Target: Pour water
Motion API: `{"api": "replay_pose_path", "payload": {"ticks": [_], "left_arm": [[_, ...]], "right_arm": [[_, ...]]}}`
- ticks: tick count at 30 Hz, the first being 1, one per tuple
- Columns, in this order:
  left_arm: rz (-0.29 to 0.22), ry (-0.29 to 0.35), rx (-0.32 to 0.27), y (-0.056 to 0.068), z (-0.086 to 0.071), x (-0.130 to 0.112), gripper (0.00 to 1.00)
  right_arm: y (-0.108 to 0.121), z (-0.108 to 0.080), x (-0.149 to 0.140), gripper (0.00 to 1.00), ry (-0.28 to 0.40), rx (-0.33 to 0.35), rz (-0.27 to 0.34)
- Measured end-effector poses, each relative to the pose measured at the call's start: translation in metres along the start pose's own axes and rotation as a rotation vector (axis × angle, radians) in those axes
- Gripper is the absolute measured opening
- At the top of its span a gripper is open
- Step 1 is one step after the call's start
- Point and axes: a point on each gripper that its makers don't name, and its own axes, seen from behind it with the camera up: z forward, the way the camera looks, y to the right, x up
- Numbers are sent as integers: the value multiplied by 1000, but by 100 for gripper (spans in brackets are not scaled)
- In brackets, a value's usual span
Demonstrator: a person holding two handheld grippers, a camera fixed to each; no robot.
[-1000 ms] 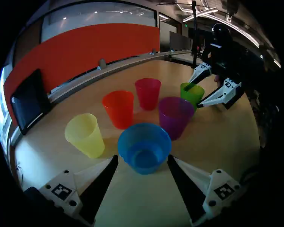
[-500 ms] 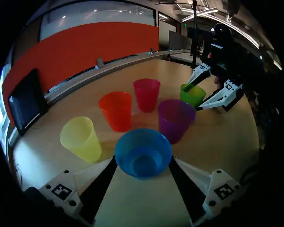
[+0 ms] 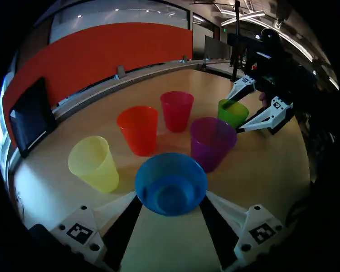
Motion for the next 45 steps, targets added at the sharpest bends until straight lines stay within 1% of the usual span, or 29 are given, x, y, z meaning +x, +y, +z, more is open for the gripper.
{"api": "replay_pose_path", "payload": {"ticks": [8,10,12,17,23,26,35,45], "left_arm": [[0,3,4,0,-1,1,82],[0,4,5,-1,-1,2,82],[-1,5,6,-1,-2,2,82],[-2,17,10,-1,-5,5,82],[-4,42,19,0,-14,11,82],[-8,61,25,1,-21,16,82],[-20,131,53,0,-49,35,82],[-24,198,96,-4,-79,55,82]], "right_arm": [[2,2,-1,100,0,-2,-2],[2,2,-1,93,0,-3,-3],[1,1,-1,90,1,-2,-2],[-1,-1,2,89,10,6,13],[-1,-7,10,89,36,-1,22],[-2,-12,16,89,50,-5,21],[-7,-28,40,89,109,-18,12],[-16,-45,74,89,201,-27,6]]}}
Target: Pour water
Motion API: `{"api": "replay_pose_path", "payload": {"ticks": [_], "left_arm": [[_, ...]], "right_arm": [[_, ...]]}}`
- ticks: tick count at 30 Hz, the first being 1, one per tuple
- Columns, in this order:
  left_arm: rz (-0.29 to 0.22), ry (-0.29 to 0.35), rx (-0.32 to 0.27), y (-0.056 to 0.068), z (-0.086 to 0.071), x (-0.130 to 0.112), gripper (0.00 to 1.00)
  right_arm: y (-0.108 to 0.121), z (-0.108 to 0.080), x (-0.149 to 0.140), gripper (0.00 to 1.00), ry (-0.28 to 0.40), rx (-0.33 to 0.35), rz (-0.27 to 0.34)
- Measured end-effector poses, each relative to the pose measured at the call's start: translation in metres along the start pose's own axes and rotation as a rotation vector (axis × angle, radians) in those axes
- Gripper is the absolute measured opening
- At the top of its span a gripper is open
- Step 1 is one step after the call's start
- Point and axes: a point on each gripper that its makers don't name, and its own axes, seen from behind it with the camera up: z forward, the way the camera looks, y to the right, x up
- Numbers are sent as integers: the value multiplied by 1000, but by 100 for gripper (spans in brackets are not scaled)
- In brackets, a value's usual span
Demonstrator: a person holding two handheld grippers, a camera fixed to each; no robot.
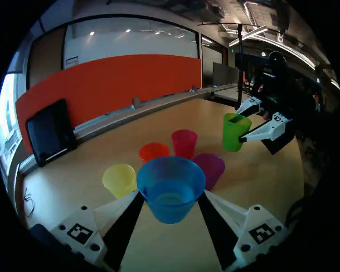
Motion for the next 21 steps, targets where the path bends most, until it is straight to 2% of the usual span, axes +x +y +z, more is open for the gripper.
{"api": "replay_pose_path", "payload": {"ticks": [9,21], "left_arm": [[0,63,16,0,-17,23,82],[-7,123,27,-1,-30,38,82]], "right_arm": [[-7,-6,35,89,101,-9,-5],[-19,-8,74,89,215,-7,0]]}}
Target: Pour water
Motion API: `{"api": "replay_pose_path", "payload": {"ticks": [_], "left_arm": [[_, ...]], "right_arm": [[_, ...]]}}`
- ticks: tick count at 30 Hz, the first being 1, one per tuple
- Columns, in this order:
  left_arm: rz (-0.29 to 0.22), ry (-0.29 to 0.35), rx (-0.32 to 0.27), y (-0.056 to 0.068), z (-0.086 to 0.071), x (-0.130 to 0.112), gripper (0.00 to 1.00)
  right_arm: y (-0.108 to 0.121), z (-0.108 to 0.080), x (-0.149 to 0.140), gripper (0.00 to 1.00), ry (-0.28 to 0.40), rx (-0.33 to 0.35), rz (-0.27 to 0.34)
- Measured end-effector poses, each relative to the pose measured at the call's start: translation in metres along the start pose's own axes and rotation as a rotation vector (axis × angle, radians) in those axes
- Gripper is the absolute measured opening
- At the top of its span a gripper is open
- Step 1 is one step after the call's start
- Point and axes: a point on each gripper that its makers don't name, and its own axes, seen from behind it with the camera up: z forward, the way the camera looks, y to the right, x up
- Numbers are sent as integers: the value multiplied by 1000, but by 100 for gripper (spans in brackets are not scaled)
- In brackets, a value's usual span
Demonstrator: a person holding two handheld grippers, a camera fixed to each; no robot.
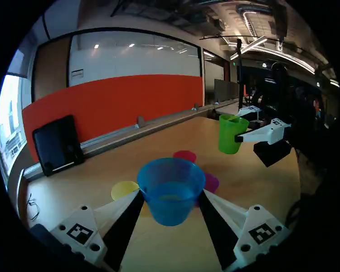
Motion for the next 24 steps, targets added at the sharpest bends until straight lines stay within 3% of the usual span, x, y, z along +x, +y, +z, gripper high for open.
{"api": "replay_pose_path", "payload": {"ticks": [12,24], "left_arm": [[-24,59,5,-1,-11,15,82],[-7,94,14,-5,-19,27,81]], "right_arm": [[-9,10,28,89,84,-8,-18],[-19,20,37,89,94,13,-33]]}}
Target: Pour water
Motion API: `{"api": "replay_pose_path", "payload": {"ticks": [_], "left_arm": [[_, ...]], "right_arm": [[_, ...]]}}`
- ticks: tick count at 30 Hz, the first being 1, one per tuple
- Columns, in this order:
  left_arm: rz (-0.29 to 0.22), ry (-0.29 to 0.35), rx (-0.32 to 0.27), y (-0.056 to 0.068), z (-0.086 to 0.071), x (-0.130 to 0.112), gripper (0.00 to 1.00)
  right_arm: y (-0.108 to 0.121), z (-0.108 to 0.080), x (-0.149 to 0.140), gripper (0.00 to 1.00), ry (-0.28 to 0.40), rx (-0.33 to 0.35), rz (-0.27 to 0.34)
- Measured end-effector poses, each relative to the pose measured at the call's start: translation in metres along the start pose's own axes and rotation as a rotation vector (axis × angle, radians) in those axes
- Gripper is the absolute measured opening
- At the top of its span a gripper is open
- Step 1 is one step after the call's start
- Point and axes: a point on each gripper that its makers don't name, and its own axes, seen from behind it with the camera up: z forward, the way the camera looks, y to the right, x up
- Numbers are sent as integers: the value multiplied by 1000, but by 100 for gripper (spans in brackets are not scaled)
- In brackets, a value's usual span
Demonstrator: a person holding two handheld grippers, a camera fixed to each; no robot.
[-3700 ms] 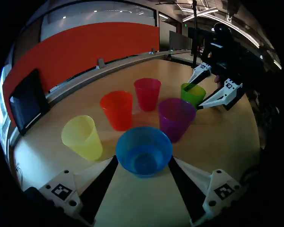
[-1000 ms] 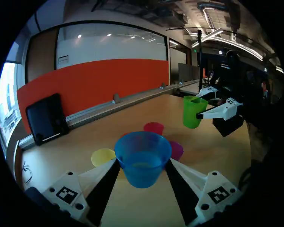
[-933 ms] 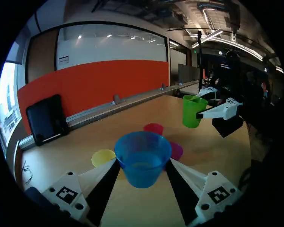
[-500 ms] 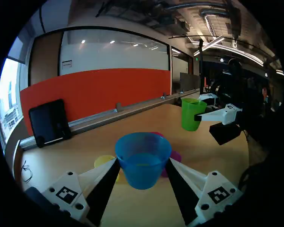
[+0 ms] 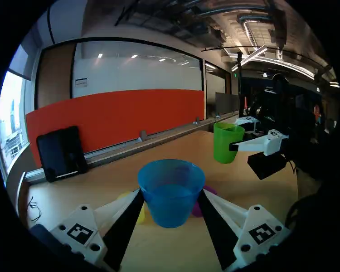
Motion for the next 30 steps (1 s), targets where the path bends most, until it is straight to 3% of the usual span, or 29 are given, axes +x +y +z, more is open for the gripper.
{"api": "replay_pose_path", "payload": {"ticks": [11,30], "left_arm": [[77,32,41,-10,-4,20,82],[383,90,148,-19,-2,74,82]], "right_arm": [[-12,11,4,89,7,36,-3],[-41,37,-2,89,0,106,-32]]}}
